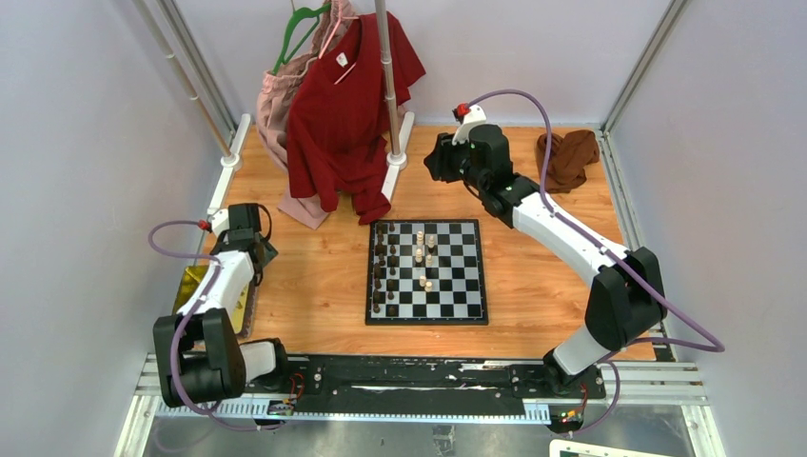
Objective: Set up the chess pieces on the board
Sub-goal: Pick up the storage box at the center of the board.
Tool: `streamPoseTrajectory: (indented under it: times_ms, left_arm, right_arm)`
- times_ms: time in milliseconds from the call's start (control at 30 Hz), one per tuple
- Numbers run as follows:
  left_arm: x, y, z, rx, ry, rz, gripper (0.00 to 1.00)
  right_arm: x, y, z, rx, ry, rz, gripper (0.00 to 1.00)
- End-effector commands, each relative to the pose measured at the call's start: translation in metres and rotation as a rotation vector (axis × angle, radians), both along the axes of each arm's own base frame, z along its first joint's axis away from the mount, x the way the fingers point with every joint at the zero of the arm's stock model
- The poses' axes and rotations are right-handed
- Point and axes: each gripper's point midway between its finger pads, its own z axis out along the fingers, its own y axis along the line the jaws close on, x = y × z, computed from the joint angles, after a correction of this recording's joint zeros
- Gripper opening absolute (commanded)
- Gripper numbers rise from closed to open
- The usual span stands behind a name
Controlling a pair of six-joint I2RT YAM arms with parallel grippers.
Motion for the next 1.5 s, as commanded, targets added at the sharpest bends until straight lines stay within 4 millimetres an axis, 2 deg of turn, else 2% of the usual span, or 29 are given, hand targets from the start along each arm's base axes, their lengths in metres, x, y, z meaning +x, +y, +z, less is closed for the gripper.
streamPoseTrajectory:
  times_ms: [0,233,333,533,800,1167,1467]
  left_arm:
    - [0.008,0.002,-0.006,-0.023,-0.016,0.010,0.61]
    - [0.010,-0.001,-0.022,-0.062,0.007,0.010,0.50]
    - [0.011,-0.002,-0.024,-0.067,0.013,0.008,0.42]
    - [0.009,-0.001,-0.024,-0.065,0.026,0.007,0.32]
    - [0.008,-0.002,-0.022,-0.068,0.050,-0.005,0.00]
    - [0.004,-0.001,-0.012,-0.053,0.058,-0.022,0.00]
    - [0.014,-0.003,0.022,-0.029,0.014,-0.086,0.00]
  right_arm:
    - [-0.002,-0.004,0.008,0.041,-0.016,-0.003,0.42]
    - [-0.002,-0.008,0.006,0.034,-0.016,-0.018,0.41]
    - [-0.002,-0.007,0.006,0.034,-0.013,-0.016,0.41]
    - [0.000,-0.004,0.004,0.037,-0.006,-0.011,0.41]
    - [0.000,-0.004,0.001,0.045,-0.001,-0.017,0.41]
    - [-0.001,-0.004,0.002,0.053,0.002,-0.016,0.41]
    - [-0.002,-0.010,0.002,0.040,0.004,-0.035,0.41]
